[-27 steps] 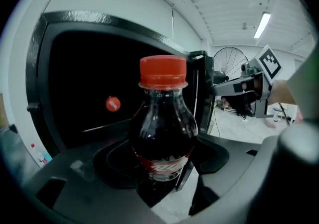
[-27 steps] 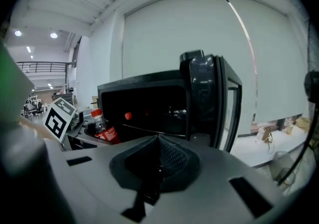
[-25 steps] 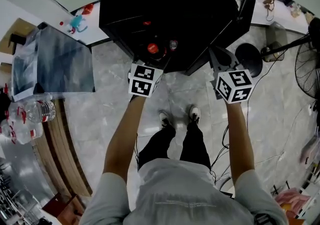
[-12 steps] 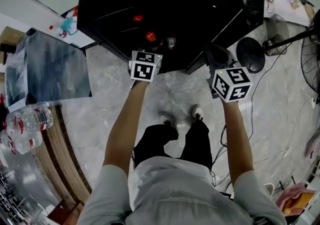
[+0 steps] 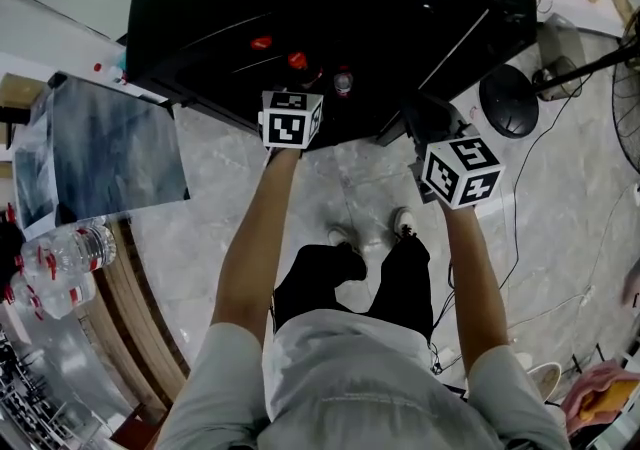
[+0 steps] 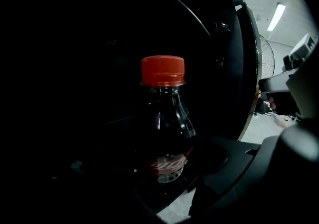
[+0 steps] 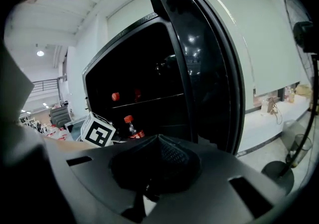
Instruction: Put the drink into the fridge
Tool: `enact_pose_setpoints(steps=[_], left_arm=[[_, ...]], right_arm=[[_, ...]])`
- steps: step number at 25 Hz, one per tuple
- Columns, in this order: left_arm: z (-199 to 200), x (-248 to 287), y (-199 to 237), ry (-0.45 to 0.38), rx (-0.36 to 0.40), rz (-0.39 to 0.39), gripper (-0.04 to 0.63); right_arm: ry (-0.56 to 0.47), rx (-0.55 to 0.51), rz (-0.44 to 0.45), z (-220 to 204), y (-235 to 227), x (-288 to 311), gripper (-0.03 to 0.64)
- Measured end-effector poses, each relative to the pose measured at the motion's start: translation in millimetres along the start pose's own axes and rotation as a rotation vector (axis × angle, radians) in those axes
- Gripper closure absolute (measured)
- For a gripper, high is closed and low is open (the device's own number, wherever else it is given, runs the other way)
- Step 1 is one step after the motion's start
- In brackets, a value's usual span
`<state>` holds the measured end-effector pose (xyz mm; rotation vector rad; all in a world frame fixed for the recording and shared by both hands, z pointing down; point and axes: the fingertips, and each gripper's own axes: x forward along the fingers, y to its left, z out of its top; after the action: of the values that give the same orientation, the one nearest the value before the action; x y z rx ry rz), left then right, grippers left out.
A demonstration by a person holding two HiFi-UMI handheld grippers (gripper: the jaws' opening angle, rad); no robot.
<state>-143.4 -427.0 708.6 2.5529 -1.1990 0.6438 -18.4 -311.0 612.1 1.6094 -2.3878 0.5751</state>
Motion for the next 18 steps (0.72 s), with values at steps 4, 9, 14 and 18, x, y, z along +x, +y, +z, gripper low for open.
enact_pose_setpoints(steps=[4, 9, 14, 18], left_arm=[[5.9, 11.4, -3.1, 0.004, 0.018, -0.011, 0.291], [14.0, 23.1, 3.4, -0.019, -0.002, -0.005, 0.291], [20.9, 37.2, 9.6, -0.049, -0.003, 0.012, 0.290], [29.5, 53.3, 14.7, -0.086, -0.018, 0.023, 0.290]], right_arm=[[0.004, 0.026, -0.019, -2.7, -10.0, -0.9, 0.617], [0.010, 0.040, -0.035, -5.9, -18.1, -3.8, 0.617], [0.018, 0.031, -0.021, -12.4, -17.7, -5.9, 0.617], [0.021, 0.018, -0.021, -15.2, -20.2, -9.0, 0.617]])
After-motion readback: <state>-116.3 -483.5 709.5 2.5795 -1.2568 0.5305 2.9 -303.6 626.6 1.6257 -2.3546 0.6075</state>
